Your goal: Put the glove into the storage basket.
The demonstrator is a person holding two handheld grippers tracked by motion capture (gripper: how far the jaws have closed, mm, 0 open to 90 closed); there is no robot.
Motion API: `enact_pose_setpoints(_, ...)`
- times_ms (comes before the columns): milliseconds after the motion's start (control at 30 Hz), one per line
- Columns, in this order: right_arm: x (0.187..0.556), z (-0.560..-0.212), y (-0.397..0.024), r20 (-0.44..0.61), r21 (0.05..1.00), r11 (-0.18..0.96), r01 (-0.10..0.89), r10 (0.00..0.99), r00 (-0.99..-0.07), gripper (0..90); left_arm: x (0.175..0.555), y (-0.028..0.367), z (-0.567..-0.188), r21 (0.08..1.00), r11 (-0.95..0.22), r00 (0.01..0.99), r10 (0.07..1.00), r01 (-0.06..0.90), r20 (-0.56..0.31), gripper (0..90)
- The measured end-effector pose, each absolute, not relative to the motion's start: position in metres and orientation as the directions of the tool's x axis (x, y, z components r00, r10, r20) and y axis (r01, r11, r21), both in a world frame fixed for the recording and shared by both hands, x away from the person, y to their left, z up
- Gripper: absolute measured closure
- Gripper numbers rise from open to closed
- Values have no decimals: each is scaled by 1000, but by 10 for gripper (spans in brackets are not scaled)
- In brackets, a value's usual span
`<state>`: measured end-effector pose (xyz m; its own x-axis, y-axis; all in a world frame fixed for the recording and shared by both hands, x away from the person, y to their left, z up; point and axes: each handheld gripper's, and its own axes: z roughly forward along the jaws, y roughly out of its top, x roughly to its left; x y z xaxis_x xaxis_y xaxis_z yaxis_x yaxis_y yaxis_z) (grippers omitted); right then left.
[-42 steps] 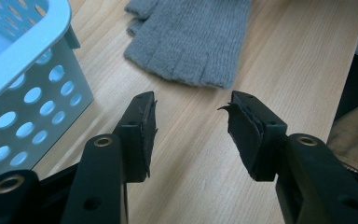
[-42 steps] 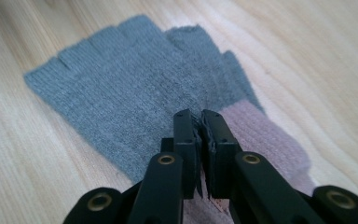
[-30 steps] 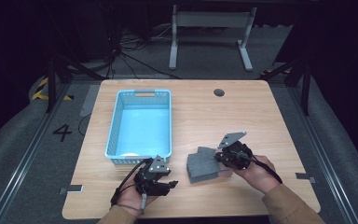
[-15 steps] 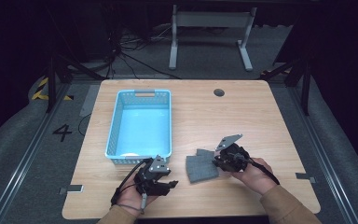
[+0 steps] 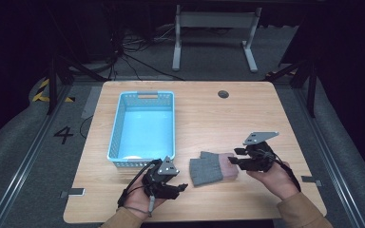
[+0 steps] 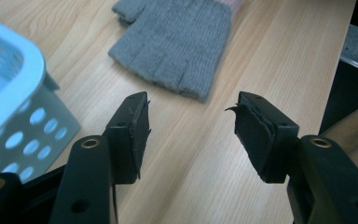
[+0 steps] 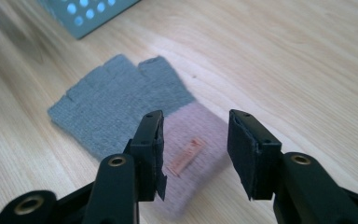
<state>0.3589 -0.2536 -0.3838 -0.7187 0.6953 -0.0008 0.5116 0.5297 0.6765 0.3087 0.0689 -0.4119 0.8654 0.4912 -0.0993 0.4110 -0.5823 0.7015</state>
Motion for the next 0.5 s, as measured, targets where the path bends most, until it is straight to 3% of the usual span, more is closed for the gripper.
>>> enact_pose_setpoints(500,354,-375,-300,52,720,415,556,766,-640,537,336,13,-389,727,-579,897,427,369,-114,392)
